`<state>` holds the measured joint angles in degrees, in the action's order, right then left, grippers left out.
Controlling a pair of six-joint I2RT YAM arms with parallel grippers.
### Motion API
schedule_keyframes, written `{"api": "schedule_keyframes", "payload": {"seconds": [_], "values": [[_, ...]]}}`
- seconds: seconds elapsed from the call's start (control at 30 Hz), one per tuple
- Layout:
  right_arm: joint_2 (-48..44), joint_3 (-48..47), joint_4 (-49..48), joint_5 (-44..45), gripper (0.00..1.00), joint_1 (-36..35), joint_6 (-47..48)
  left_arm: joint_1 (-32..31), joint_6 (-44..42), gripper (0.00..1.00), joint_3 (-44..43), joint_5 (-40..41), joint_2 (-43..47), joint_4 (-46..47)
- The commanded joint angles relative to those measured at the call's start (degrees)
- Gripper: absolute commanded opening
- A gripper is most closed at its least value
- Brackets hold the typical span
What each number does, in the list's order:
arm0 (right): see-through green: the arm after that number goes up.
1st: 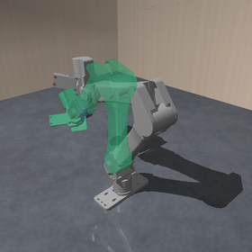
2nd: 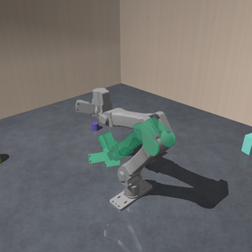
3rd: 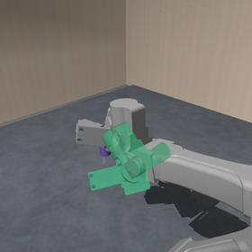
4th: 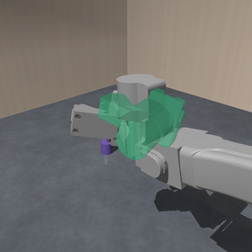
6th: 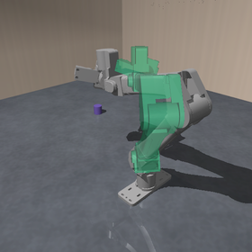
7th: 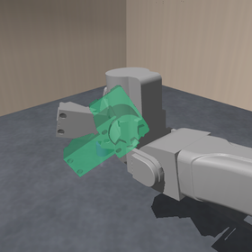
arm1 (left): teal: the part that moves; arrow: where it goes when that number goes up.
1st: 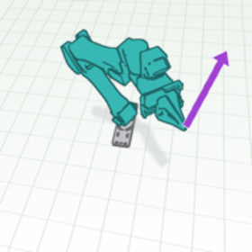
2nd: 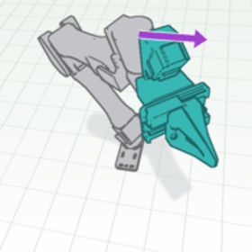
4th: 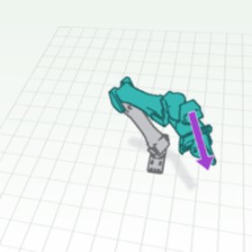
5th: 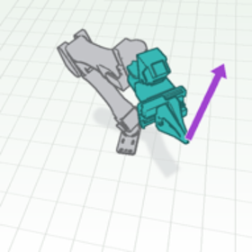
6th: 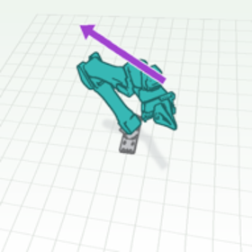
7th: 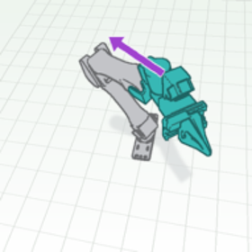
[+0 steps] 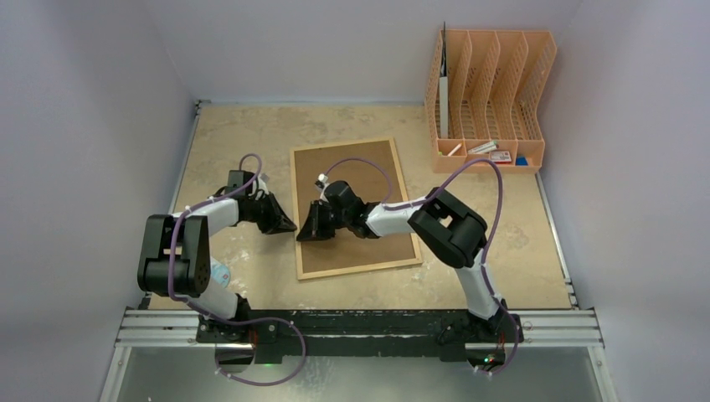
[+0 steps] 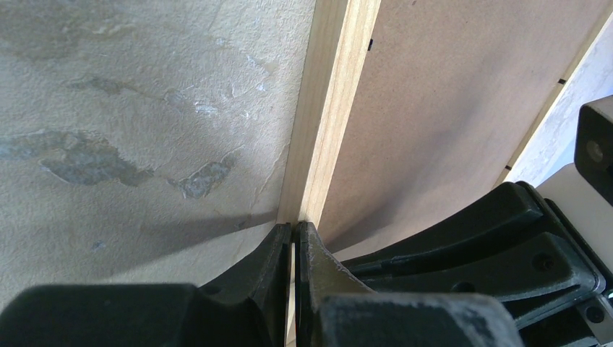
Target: Put the photo into the frame
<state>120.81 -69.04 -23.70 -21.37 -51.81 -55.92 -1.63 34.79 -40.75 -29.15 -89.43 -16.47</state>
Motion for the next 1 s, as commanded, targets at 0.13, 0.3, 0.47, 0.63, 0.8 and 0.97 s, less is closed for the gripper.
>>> {"api": "schedule_keyframes", "payload": {"seconds": [0.13, 0.3, 0.47, 0.63, 0.8, 0.97], "values": [[2.21, -0.89, 3.14, 2.56, 0.12, 0.96, 1.40, -0.17, -2.45, 0.04, 1.99, 4.45, -1.12, -4.02], [2.84, -0.07, 2.52, 1.69, 0.12, 1.14, 1.39, -0.25, -2.33, 0.03, 2.16, 4.49, -1.10, -3.87], [3.12, 0.43, 3.37, 1.72, 0.12, 1.23, 2.13, -0.25, -2.15, 0.03, 2.17, 4.80, -1.01, -3.92], [2.94, 2.84, 3.62, 2.34, 0.12, 1.42, 2.40, -0.22, -2.00, 0.03, 2.34, 5.06, -1.02, -3.95], [2.90, 3.30, 3.90, 3.18, 0.11, 2.11, 2.74, -0.22, -1.86, 0.03, 2.52, 5.15, -1.09, -3.86], [2.98, 3.50, 4.15, 3.60, 0.11, 2.64, 3.31, -0.27, -1.77, 0.03, 2.70, 5.26, -1.01, -3.91]]}}
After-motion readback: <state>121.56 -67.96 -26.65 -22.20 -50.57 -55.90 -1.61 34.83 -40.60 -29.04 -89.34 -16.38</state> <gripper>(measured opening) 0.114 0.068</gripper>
